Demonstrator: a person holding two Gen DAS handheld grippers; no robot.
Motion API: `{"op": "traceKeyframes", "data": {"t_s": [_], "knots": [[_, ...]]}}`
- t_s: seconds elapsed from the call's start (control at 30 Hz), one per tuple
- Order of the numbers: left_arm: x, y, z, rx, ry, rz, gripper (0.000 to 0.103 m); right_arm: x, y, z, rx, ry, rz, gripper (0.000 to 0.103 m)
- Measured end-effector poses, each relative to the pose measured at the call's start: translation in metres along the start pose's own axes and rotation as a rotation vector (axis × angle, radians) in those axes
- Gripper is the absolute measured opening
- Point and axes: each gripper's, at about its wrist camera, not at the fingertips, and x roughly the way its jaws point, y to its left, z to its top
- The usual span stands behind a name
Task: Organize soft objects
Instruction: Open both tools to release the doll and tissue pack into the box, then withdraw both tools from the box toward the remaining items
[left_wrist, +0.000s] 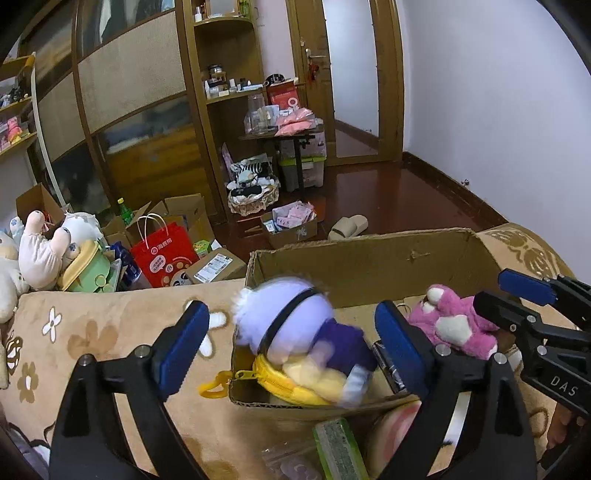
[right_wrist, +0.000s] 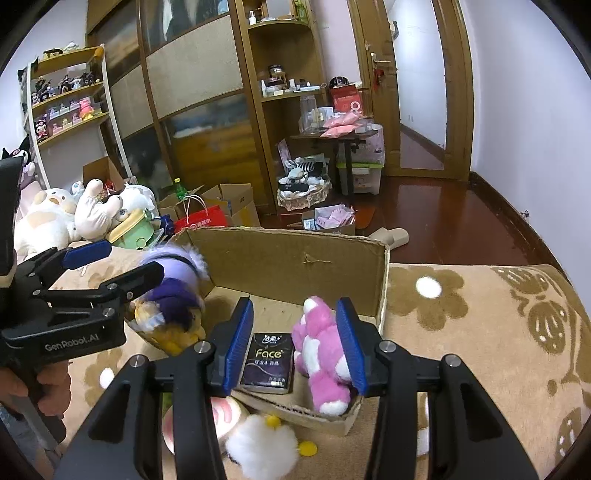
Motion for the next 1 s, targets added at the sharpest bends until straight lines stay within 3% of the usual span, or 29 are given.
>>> {"op": "traceKeyframes", "data": {"t_s": [0.13, 0.23, 0.37, 0.6, 1.0], "knots": [[-0.003, -0.002, 0.000, 0.012, 0.014, -0.001, 0.091, -0.002, 0.000, -0.001, 0.015, 0.005, 0.010, 0.051], [-0.005, -0.001, -0.001, 0.029, 0.035, 0.017, 0.091, -0.006, -0.002, -0.002, 0.029, 0.008, 0.008, 0.064], [-0.009, 0.002, -0.003, 0.027, 0.056, 0.042, 0.093, -0.010, -0.003, -0.002, 0.046, 0.028, 0.033, 0.065], [-0.023, 0.012, -0.014, 0.002, 0.101, 0.056, 0.096, -0.027, 0.005, -0.005, 0.045, 0.021, 0.025, 0.090], [-0.052, 0.019, -0.034, 0.001, 0.180, 0.065, 0.096, -0.056, 0.020, -0.019, 0.038, 0.032, -0.011, 0.091]]}}
